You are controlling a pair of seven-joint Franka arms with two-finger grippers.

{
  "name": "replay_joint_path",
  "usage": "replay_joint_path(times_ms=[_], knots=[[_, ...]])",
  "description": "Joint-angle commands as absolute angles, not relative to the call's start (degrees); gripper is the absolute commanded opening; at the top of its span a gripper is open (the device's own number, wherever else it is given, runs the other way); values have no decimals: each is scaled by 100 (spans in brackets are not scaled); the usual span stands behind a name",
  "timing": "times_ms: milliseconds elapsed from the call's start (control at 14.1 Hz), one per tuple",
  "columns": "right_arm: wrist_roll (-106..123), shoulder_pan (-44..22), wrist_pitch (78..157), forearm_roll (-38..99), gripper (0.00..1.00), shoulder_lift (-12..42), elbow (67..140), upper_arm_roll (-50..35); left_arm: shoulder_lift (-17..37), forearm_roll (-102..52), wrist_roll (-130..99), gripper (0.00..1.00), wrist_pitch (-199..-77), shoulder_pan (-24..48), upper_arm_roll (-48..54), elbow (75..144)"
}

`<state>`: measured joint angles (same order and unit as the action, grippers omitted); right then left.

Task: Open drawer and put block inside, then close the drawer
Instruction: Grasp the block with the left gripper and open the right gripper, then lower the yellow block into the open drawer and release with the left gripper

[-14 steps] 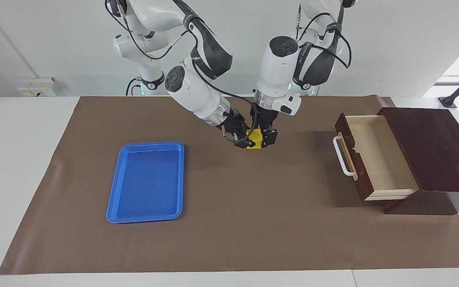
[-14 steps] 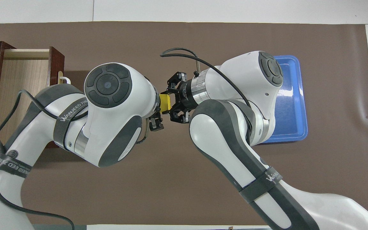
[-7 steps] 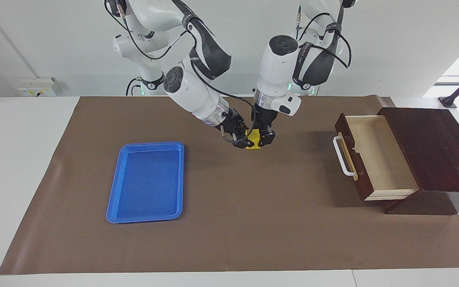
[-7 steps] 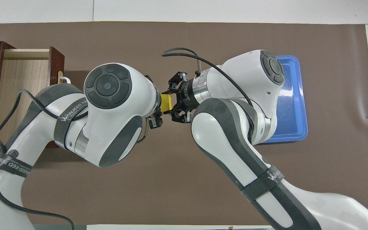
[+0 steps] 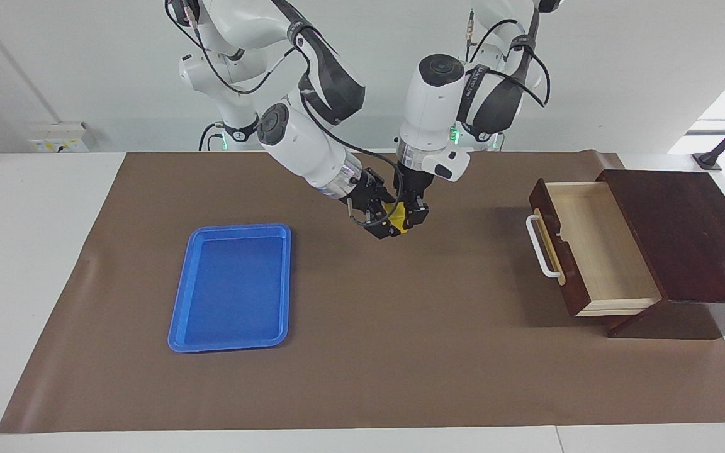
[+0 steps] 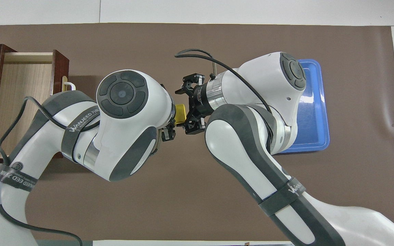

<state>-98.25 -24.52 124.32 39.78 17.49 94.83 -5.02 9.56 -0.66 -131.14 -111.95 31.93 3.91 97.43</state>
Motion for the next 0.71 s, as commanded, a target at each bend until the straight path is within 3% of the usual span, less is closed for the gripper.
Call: replay_joint_path(times_ms=[0, 213, 498, 640], knots=[[-9905, -2382, 12410, 4087, 100, 1758, 9422, -554, 731, -70, -12483, 0, -10443, 2797, 290, 9396], [-9905, -2373, 12384, 4096, 100, 1758, 9413, -554, 291, -114, -11482, 0, -9811, 1963, 290, 9387], [-9905, -2373, 12357, 4087, 100, 1758, 9352, -545, 220, -105, -9680, 0, -9738, 373, 290, 9474], [-9905, -2373, 12357, 4087, 100, 1758, 9352, -545, 194, -114, -9300, 0, -10018, -86, 290, 9702]])
